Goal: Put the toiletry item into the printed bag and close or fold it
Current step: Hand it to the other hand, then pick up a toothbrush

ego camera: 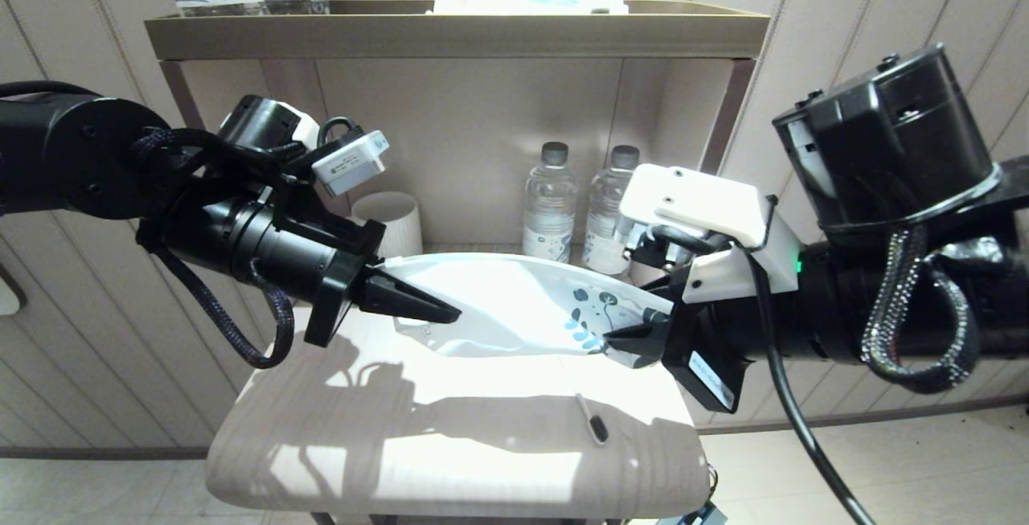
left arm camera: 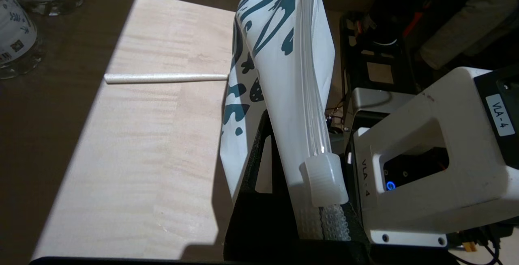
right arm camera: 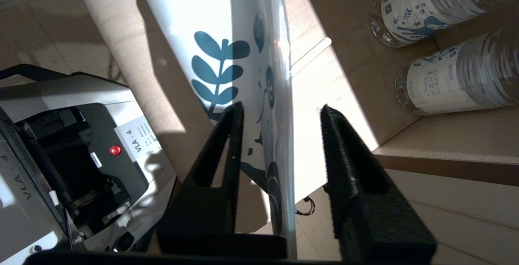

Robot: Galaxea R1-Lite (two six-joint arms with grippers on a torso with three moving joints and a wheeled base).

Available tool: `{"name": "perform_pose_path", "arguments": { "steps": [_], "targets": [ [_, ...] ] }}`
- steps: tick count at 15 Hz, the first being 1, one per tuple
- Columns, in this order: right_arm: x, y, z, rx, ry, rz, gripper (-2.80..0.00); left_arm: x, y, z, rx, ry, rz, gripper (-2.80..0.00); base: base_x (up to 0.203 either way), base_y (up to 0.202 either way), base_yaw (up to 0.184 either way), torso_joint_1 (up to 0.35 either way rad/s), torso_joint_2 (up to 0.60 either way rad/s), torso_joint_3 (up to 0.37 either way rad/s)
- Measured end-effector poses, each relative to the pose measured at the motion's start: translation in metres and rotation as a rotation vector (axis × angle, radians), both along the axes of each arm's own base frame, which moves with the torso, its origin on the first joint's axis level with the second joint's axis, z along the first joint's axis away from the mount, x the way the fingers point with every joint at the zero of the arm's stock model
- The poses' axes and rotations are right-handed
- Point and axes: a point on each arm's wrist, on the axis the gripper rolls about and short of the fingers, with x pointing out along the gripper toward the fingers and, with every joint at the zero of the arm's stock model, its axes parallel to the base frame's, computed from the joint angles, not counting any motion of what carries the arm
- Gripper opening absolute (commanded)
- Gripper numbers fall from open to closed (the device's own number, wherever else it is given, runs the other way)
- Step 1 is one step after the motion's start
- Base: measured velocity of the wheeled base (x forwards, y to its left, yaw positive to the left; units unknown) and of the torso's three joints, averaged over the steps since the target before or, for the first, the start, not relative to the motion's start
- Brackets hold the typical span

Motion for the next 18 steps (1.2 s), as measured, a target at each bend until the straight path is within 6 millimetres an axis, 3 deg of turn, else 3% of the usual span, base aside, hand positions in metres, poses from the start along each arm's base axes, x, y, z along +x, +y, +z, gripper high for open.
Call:
{"name": "perform_pose_path", "arguments": {
  "steps": [8, 13, 18],
  "targets": [
    [-0.006, -0.011, 0.005, 0.051, 0.02, -0.082, 0.0, 0.005, 0.005, -0.001, 0.002, -0.026, 0.029, -2.8, 0.0, 0.0, 0.0, 0.0, 0.0, 0.0],
    [-0.01, -0.018, 0.009, 0.089, 0.007, -0.26, 0.0, 0.005, 0.023, 0.006, 0.159, -0.129, 0.224, -2.8, 0.0, 0.0, 0.0, 0.0, 0.0, 0.0],
    [-0.012, -0.019, 0.002, 0.085, 0.058, -0.343, 0.0, -0.014, 0.036, 0.019, 0.293, -0.283, 0.413, -2.8, 0.0, 0.0, 0.0, 0.0, 0.0, 0.0]
  ]
}}
